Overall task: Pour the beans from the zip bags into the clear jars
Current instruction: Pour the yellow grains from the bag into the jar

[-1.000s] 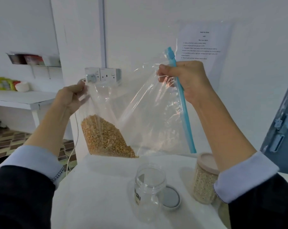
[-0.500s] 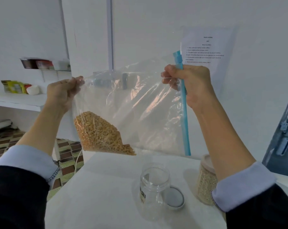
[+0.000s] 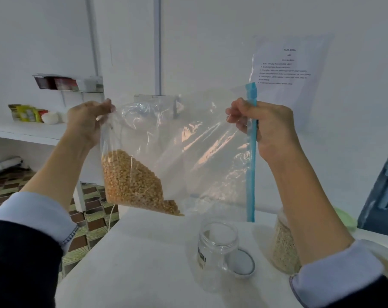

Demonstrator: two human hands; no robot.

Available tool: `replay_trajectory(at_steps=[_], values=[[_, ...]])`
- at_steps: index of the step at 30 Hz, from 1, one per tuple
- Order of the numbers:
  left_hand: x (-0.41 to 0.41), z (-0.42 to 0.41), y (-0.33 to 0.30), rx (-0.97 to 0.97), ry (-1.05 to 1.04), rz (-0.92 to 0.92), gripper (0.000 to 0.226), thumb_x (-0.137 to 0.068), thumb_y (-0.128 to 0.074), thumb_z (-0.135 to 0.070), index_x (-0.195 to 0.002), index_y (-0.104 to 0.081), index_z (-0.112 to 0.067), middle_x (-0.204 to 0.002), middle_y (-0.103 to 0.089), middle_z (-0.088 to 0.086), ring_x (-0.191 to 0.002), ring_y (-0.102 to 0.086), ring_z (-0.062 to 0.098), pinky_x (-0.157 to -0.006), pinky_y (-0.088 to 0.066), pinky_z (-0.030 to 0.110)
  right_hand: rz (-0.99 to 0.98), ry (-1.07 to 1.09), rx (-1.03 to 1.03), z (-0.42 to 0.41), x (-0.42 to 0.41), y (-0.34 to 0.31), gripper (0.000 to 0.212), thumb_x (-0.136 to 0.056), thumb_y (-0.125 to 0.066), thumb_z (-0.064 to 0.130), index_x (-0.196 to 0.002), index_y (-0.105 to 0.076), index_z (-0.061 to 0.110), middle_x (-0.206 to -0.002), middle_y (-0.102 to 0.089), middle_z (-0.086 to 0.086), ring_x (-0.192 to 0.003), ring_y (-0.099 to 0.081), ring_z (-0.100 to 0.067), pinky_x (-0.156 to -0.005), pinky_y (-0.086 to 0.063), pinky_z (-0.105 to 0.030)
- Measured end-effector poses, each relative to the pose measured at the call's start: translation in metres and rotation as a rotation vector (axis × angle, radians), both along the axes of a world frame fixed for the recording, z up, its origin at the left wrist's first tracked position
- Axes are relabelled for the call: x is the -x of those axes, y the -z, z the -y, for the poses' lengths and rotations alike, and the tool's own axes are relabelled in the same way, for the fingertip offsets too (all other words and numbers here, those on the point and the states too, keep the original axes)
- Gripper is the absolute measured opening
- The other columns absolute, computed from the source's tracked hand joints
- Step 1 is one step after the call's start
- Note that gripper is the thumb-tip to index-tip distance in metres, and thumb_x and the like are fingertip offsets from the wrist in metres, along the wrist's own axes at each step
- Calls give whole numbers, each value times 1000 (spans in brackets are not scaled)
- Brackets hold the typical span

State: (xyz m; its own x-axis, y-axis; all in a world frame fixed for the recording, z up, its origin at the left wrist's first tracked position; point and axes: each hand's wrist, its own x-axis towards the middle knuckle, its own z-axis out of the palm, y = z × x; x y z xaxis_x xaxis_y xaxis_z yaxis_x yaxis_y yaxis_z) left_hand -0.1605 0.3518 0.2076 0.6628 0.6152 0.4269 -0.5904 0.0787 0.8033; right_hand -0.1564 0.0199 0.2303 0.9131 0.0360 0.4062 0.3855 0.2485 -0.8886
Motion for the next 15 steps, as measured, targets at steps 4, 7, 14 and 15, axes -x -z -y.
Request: replay_trajectory(at_steps=[4,7,14,15], values=[[9,-8,-5,-88,105,-27,41,-88,-56,3,-54,-73,-11,-74,-74,-3,-86,-68,9,-92,-50,31,-14,-5,-28,-4,1,3,8,-84,-69,13,-82,-71,6,-80,-72,-9,-71,-67,-17,-75,-56,-25],[9,-14,-4,-158,159,-59,49,-89,-50,4,-52,-73,-16,-88,-75,-4,-102,-65,11,-98,-45,38,-7,-11,-8,-9,0,5,10,-85,-69,15,-85,-71,5,-82,-72,-9,-72,-68,-16,-71,-55,-23],[6,-15,-2,-46,103,-19,46,-90,-55,0,-49,-71,-15,-59,-67,-7,-68,-65,7,-84,-52,29,-16,-35,-41,-10,-13,14,13,-86,-68,15,-90,-70,3,-87,-73,-10,-75,-69,-17,-71,-53,-23],[5,-16,-3,-52,91,-8,48,-90,-55,-1,-47,-71,-17,-58,-67,-8,-67,-64,6,-78,-52,26,-23,-42,-48,-9,-15,18,13,-86,-67,16,-91,-70,4,-88,-73,-10,-76,-69,-17,-71,-53,-23]])
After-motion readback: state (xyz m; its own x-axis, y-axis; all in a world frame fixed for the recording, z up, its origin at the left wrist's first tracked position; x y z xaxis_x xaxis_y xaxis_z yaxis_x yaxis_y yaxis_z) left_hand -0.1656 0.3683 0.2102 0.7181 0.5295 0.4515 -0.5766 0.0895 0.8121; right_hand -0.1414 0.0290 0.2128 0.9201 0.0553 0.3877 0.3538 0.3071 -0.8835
